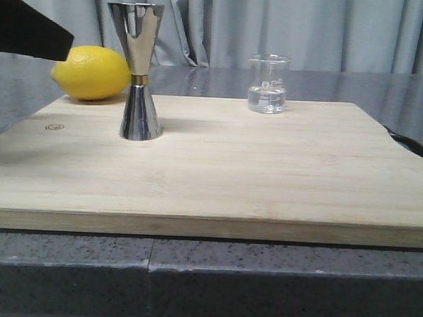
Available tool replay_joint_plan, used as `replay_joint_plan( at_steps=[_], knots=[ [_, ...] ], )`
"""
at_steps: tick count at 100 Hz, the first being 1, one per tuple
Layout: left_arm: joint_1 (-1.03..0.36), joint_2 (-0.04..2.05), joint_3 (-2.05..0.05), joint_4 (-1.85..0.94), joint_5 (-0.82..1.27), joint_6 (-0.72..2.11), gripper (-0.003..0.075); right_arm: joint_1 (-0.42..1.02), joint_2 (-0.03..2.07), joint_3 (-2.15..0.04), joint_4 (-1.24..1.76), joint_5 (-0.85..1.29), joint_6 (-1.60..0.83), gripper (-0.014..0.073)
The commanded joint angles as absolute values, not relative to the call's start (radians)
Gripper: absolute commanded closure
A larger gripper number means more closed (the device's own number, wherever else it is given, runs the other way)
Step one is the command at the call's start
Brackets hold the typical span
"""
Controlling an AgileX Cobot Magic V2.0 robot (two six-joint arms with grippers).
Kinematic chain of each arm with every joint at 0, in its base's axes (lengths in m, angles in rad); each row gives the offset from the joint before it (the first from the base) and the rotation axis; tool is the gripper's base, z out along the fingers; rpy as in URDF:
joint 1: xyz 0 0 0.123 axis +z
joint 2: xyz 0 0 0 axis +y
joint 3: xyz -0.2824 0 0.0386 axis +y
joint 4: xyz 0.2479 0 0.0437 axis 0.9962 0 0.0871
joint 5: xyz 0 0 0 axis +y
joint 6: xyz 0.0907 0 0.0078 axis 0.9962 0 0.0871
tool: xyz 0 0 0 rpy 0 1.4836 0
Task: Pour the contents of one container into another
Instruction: 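Reach the left gripper to the steel jigger and grasp its waist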
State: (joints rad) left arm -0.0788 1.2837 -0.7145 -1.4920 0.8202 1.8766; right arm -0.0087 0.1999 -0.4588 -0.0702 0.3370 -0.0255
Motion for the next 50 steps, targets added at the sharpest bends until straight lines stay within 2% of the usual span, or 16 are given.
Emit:
replay_joint_plan(
  at_steps=[1, 50],
  knots=[
    [-0.076, 1.314, -0.749, -1.612, 0.964, 1.984, 0.0134, -0.016, 0.220, -0.486, -0.081, 0.267, -0.035, -0.0034],
    [-0.076, 1.505, -0.751, -1.709, 1.228, 2.231, 0.0134, -0.016, 0.220, -0.486, -0.081, 0.267, -0.035, -0.0034]
  ],
)
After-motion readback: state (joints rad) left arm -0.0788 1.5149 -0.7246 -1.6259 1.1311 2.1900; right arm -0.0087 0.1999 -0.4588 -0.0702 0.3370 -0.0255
